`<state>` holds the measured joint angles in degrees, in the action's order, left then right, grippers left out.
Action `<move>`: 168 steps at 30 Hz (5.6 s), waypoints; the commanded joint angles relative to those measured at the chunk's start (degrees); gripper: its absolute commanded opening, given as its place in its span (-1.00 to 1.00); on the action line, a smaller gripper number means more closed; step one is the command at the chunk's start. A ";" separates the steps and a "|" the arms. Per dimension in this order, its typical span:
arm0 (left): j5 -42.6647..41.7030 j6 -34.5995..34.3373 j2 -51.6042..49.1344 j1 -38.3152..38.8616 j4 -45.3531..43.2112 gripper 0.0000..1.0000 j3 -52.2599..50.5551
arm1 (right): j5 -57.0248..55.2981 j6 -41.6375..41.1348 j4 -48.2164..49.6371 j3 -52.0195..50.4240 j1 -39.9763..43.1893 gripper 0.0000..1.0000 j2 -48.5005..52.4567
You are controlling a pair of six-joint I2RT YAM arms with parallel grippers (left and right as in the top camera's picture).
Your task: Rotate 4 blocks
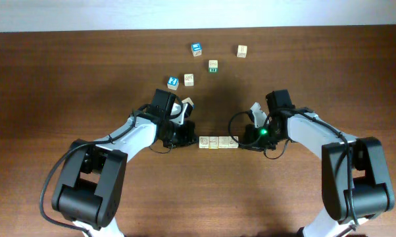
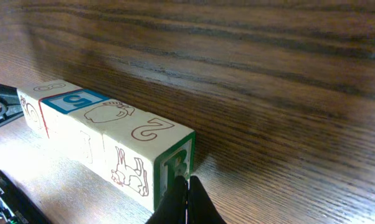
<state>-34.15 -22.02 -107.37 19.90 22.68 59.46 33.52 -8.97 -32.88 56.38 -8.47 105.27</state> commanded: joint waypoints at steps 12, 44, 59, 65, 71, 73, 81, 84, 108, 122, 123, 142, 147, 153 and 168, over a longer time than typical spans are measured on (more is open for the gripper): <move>-1.25 1.09 -0.61 -0.13 -0.13 -1.00 0.48 | 0.74 1.36 1.42 -0.17 0.61 -0.92 0.26; -1.05 1.09 -0.61 -0.15 -0.15 -1.00 0.48 | 3.56 4.35 2.54 -0.20 1.62 -0.91 0.26; -1.07 1.09 -0.61 -0.15 -0.15 -1.00 0.48 | 3.82 4.46 2.93 -0.24 1.31 -0.91 1.22; -1.07 1.09 -0.61 -0.15 -0.15 -1.00 0.48 | 4.46 4.52 2.97 -0.22 1.33 -0.92 1.22; -1.07 1.09 -0.61 -0.15 -0.15 -1.00 0.48 | 8.55 9.01 0.07 1.40 1.36 -0.91 1.16; -1.07 1.09 -0.61 -0.15 -0.20 -1.00 0.48 | 9.99 8.98 -1.86 2.54 1.36 -0.91 1.16; -1.07 1.09 -0.61 -0.15 -0.22 -1.00 0.48 | 9.86 1.90 -1.62 2.58 1.36 -0.92 1.16; -1.25 1.09 -0.61 -0.15 -0.35 -1.00 0.48 | 6.43 -2.84 -1.86 2.56 1.29 -0.92 1.18; -1.27 1.07 -0.61 -0.15 -0.35 -1.00 0.48 | 9.55 -1.73 -1.18 4.13 -2.75 -0.91 -2.71; -1.27 1.07 -0.61 -0.15 -0.35 -1.00 0.48 | 1.55 -5.05 -6.08 11.37 -10.88 -0.92 -2.71; -1.27 1.07 -0.61 -0.15 -0.35 -1.00 0.48 | -0.04 -5.05 -7.50 12.39 -11.52 -0.91 -2.71; -1.25 1.07 -0.61 -0.13 -0.33 -1.00 0.48 | -5.97 -7.65 -6.82 15.98 -19.61 -0.92 -2.71; -1.25 1.07 -0.61 -0.15 -0.31 -1.00 0.48 | -6.03 -7.63 -6.91 17.57 -20.76 -0.92 -2.71; -1.25 1.07 -0.61 -0.13 -0.33 -1.00 0.48 | -7.26 -8.07 -5.86 17.59 -22.71 -0.91 -2.69; -0.98 1.07 -0.61 0.20 -0.35 -1.00 0.48 | -8.96 -9.57 -2.99 17.57 -27.71 -0.91 -2.58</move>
<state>-23.68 -21.87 -108.22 16.29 23.40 59.44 10.22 -17.82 -38.87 72.64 -29.30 101.41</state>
